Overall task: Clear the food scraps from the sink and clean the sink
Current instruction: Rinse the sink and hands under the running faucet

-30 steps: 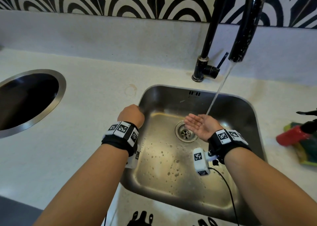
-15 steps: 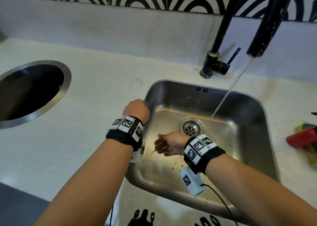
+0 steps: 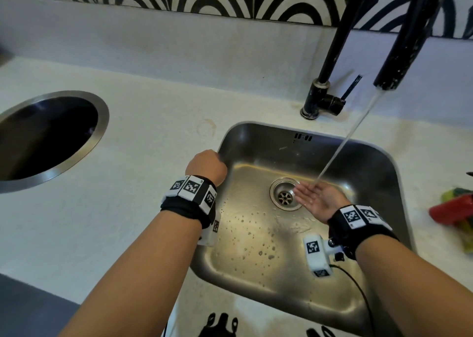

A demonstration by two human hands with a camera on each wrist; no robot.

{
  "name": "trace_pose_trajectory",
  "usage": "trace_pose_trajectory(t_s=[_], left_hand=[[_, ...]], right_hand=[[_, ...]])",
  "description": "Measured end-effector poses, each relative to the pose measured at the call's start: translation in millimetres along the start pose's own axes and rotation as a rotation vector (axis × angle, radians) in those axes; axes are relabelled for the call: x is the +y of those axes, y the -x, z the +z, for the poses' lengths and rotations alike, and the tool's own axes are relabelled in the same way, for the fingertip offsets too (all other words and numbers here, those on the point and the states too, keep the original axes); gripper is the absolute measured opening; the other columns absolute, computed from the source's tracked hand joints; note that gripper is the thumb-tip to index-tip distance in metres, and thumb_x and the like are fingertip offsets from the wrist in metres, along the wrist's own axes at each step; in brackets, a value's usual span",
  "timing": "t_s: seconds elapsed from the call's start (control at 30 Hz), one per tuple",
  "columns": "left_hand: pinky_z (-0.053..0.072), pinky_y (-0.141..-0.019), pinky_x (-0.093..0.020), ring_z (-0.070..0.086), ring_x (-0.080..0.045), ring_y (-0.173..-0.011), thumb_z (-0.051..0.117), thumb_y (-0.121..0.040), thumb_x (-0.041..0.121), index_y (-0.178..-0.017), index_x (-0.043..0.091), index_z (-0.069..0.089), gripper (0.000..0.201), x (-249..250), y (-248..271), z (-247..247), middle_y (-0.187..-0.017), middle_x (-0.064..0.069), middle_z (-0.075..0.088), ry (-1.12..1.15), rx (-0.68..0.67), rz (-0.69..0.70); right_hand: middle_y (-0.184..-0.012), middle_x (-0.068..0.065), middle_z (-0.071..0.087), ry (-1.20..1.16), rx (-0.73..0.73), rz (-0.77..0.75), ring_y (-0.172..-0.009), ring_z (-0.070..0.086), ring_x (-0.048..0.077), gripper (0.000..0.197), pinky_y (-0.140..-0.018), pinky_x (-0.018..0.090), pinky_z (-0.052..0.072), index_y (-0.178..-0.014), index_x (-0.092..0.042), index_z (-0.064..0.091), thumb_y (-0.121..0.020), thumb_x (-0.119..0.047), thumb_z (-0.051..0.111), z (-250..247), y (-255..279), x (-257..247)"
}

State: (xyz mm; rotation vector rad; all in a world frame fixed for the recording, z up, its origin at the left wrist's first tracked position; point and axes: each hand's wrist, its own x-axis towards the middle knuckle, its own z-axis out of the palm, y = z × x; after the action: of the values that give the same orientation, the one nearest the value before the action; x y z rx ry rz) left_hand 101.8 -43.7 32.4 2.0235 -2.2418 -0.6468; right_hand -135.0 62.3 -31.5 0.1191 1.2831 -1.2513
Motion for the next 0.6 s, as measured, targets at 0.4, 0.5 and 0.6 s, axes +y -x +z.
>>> trace_pose_trajectory(t_s=[0.4, 0.5, 0.6], left_hand=[[0.044, -0.083, -0.031, 0.058, -0.032, -0.109, 0.044, -0.09, 0.011, -0.116, 0.008, 0.061, 0.032, -0.1, -1.2, 1.2, -0.118, -0.014, 0.063, 0.011, -0.001, -0.008], [0.043, -0.08, -0.031, 0.058, -0.032, -0.107, 0.043, -0.09, 0.011, -0.114, 0.007, 0.061, 0.031, -1.1, -2.9, 2.2, -0.115, -0.015, 0.063, 0.008, 0.006, -0.002], [0.042, -0.079, -0.031, 0.058, -0.033, -0.107, 0.043, -0.09, 0.012, -0.112, 0.006, 0.061, 0.03, -1.0, -2.8, 2.2, -0.114, -0.017, 0.063, 0.01, 0.01, 0.005]], right_hand=[[-0.079, 0.015, 0.071, 0.126, -0.067, 0.01, -0.081, 0.067, 0.027, 0.033, -0.071, 0.036, 0.057, -0.09, -0.001, 0.062, -0.1, -0.022, 0.04, 16.4, 2.5, 4.6], [-0.069, 0.011, 0.069, 0.641, -0.178, 0.203, -0.067, 0.065, 0.022, 0.04, -0.062, 0.027, 0.049, -0.082, -0.003, 0.063, -0.101, -0.027, 0.038, 47.7, 2.1, 46.6], [-0.078, 0.006, 0.061, 1.187, -0.351, 0.249, -0.059, 0.049, 0.011, 0.032, -0.055, 0.022, 0.039, -0.071, -0.017, 0.052, -0.1, -0.023, 0.039, 78.6, 2.6, 96.3]])
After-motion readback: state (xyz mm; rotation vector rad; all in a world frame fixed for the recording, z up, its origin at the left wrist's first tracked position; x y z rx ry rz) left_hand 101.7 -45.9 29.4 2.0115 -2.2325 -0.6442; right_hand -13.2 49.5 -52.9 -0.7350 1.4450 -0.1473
